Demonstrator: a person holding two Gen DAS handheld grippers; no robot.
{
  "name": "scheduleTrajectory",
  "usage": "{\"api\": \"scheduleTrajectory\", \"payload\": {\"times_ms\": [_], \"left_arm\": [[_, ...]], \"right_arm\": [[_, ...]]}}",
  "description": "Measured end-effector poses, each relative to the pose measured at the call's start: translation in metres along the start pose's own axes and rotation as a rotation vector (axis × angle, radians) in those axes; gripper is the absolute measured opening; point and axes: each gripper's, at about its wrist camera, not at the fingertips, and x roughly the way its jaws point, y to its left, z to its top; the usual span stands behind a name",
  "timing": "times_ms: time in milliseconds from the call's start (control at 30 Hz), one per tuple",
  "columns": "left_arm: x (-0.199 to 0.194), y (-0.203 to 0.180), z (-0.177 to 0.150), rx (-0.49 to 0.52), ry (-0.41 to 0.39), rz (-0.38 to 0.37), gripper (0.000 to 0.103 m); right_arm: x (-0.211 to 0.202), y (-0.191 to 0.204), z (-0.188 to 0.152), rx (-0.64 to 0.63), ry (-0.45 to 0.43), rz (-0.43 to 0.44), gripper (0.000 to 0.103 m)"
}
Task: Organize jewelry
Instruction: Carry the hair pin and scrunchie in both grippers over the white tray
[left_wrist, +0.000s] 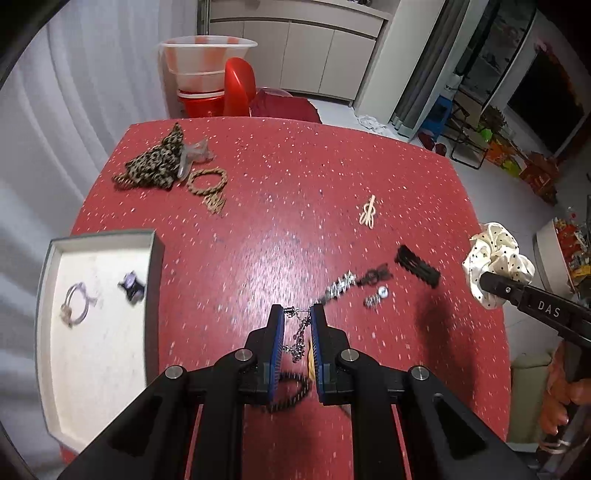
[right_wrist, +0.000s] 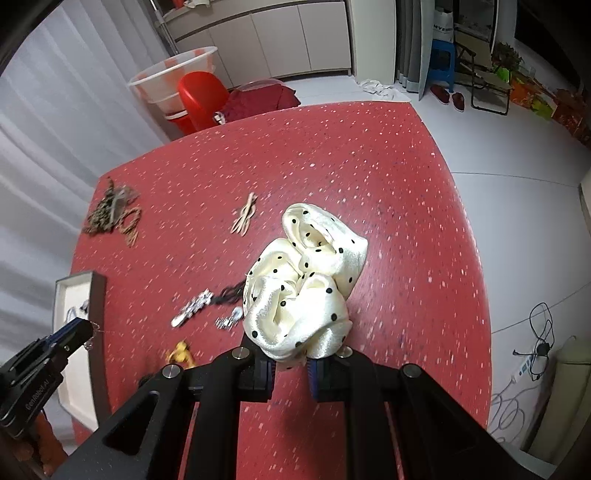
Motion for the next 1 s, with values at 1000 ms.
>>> {"api": "scheduleTrajectory", "payload": {"times_ms": [1000], "left_arm": [[-0.088, 0.131, -0.079, -0.192, 0.013, 0.093, 0.016]], "right_arm": [[-0.045, 0.169, -0.062, -0.230, 0.086, 0.099, 0.015]]}}
